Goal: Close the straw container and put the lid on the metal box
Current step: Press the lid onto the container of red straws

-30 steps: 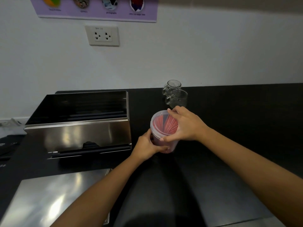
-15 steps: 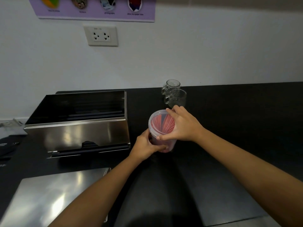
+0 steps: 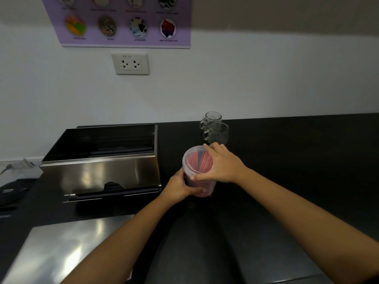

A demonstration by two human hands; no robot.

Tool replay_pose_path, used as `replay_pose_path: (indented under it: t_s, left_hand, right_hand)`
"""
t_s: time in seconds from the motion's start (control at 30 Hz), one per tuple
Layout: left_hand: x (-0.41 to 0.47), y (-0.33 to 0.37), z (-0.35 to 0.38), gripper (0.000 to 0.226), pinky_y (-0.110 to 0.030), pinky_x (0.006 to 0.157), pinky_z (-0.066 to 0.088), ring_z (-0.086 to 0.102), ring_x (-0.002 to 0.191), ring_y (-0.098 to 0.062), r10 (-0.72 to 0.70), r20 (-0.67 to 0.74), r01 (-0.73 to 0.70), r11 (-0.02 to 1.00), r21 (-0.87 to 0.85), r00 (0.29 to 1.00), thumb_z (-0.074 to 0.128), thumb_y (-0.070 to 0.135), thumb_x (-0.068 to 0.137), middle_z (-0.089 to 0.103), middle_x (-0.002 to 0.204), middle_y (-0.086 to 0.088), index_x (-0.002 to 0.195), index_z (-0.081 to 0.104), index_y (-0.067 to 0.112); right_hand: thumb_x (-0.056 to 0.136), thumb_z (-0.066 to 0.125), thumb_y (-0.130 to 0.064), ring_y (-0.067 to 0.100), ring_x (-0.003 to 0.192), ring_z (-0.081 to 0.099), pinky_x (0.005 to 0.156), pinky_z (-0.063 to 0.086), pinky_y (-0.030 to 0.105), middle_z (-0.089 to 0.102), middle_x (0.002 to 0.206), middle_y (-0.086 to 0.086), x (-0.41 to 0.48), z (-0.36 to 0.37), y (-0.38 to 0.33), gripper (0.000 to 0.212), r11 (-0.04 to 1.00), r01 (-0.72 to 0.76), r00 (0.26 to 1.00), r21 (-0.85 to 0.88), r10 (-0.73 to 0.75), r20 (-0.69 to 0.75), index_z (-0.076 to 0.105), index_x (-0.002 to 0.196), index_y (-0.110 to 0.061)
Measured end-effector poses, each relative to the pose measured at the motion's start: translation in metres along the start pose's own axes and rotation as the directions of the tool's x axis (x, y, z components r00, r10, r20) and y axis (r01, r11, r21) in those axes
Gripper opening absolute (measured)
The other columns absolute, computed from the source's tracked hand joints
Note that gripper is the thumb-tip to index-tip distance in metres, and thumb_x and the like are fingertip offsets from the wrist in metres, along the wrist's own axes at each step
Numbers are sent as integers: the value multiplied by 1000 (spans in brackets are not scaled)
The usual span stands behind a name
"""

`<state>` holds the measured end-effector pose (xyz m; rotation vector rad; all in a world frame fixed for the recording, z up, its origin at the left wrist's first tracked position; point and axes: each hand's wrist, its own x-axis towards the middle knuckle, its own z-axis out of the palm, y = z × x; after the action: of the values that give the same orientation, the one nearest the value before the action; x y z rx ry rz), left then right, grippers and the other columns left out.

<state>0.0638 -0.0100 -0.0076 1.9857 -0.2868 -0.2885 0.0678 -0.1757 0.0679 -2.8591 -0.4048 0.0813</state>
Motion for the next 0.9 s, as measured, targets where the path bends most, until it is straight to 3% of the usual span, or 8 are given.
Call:
replay_pose_path:
  t_s: [0.27, 0.4, 0.53, 0.63, 0.9]
  left_hand:
    - [-13, 5, -3, 80, -28, 100, 40, 47, 124, -18, -31, 22, 30, 998, 57, 999, 79, 25, 66, 50, 135, -3, 134, 38, 19]
    - [-30, 2, -6, 85, -37, 108, 37, 41, 130, -21, -88, -6, 88, 989, 120, 996, 75, 33, 70, 40, 143, -8, 140, 31, 17]
    - [-54, -1, -15, 64, -35, 106, 38, 46, 126, -17, -113, -20, 114, 983, 144, 993, 71, 32, 75, 47, 139, -6, 132, 44, 18]
    - [-75, -3, -24, 47, -24, 96, 42, 53, 113, -12, -80, -82, 91, 985, 148, 993, 71, 29, 76, 56, 128, -3, 121, 56, 22]
    - [-128, -10, -66, 30, -24, 91, 46, 59, 102, -13, -44, -164, 70, 985, 155, 985, 67, 22, 80, 64, 108, 2, 110, 63, 21]
  right_hand:
    - [49, 51, -85, 25, 138, 15, 111, 16, 46, 14, 153, 6, -1, -2, 2, 123, 996, -29, 998, 88, 24, 56, 10, 143, -17]
    - [47, 48, -87, 24, 140, 14, 111, 16, 47, 13, 154, 6, -9, -5, 6, 124, 982, -52, 999, 180, 50, 19, 12, 143, -17]
    - [66, 52, -72, 22, 136, 22, 109, 22, 45, 24, 149, 6, -19, -11, 8, 100, 966, -22, 996, 256, 42, -73, 20, 142, -16]
    - [76, 53, -59, 23, 132, 27, 107, 24, 44, 33, 143, 7, -25, -18, 6, 80, 968, 32, 983, 248, 14, -181, 28, 139, -16]
    - [80, 55, -48, 19, 126, 29, 103, 26, 38, 39, 135, 4, -47, -13, -38, 66, 948, 116, 965, 298, -37, -258, 36, 135, -16]
